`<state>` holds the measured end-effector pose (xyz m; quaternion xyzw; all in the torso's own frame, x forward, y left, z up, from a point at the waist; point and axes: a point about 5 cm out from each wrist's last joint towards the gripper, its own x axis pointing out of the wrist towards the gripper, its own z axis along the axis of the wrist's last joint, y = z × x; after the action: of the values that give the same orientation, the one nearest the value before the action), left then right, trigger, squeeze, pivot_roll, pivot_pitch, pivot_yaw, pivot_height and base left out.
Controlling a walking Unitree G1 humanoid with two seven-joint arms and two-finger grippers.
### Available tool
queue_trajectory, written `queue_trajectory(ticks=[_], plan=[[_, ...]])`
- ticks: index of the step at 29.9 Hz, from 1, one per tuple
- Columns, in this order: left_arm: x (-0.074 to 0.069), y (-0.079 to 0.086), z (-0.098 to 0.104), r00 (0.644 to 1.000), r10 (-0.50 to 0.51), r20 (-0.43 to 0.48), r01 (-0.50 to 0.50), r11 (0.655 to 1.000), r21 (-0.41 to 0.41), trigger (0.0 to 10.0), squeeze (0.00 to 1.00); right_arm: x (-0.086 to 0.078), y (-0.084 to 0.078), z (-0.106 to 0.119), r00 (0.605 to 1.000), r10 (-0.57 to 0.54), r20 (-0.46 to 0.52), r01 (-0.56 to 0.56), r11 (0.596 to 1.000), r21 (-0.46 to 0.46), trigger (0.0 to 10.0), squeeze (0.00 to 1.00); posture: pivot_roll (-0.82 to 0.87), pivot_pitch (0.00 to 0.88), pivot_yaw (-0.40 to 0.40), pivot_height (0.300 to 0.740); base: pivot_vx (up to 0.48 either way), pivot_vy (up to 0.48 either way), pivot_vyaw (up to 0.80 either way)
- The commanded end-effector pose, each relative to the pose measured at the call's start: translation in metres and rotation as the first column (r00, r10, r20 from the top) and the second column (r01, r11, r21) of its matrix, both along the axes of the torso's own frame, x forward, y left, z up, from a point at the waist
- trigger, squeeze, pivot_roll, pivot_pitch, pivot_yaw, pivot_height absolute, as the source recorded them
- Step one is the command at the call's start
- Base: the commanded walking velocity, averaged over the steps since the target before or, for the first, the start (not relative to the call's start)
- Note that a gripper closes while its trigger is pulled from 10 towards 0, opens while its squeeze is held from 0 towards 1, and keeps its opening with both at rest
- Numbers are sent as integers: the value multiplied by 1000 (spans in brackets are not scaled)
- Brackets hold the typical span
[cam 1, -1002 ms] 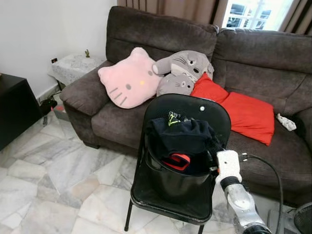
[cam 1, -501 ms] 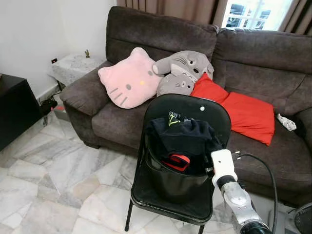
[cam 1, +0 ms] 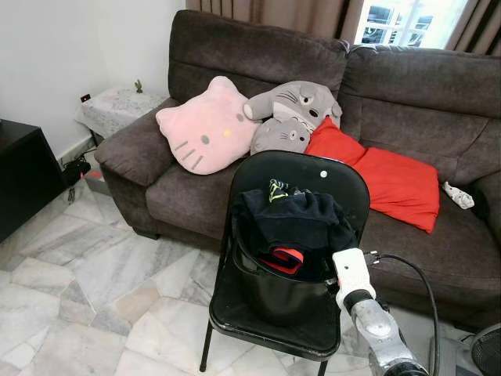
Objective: Hang hanger
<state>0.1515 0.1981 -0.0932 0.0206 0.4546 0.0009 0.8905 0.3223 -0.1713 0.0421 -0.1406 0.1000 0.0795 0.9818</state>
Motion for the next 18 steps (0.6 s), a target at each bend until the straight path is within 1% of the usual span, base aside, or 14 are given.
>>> queue_trajectory(ticks=[1, 2, 5, 8, 12, 16, 18], plan=[[-5, 2, -2, 999, -25, -31, 25, 1000, 13, 10000, 0, 6, 2, 8, 1000, 3, 29, -3, 1000, 8, 10000, 0, -11, 0, -30, 740, 0, 0, 0], [-6, 2, -2, 999, -25, -31, 26, 1000, 14, 10000, 0, 7, 3, 9, 999, 4, 34, -4, 1000, -6, 10000, 0, -10, 0, -30, 740, 0, 0, 0], [-6, 2, -2, 999, -25, -31, 26, 1000, 14, 10000, 0, 9, 3, 12, 999, -3, 47, 3, 1000, 6, 10000, 0, -9, 0, -28, 740, 0, 0, 0], [-6, 2, -2, 999, -27, -33, 27, 1000, 15, 10000, 0, 10, 3, 13, 998, -9, 61, 10, 1000, -12, 10000, 0, -8, 0, -29, 740, 0, 0, 0], [-6, 3, -2, 999, -27, -34, 28, 1000, 15, 10000, 0, 10, 2, 14, 997, -23, 72, 23, 1000, -3, 10000, 0, -9, 0, -26, 740, 0, 0, 0], [-6, 3, -2, 999, -28, -35, 29, 999, 14, 10000, 0, 9, 4, 14, 997, -4, 75, 2, 1000, 24, 10000, 0, -8, 0, -25, 740, 0, 0, 0], [-6, 3, -2, 999, -29, -35, 30, 999, 13, 10000, 0, 8, 8, 13, 997, 26, 66, -29, 999, 34, 10000, 0, -8, 0, -23, 740, 0, 0, 0]])
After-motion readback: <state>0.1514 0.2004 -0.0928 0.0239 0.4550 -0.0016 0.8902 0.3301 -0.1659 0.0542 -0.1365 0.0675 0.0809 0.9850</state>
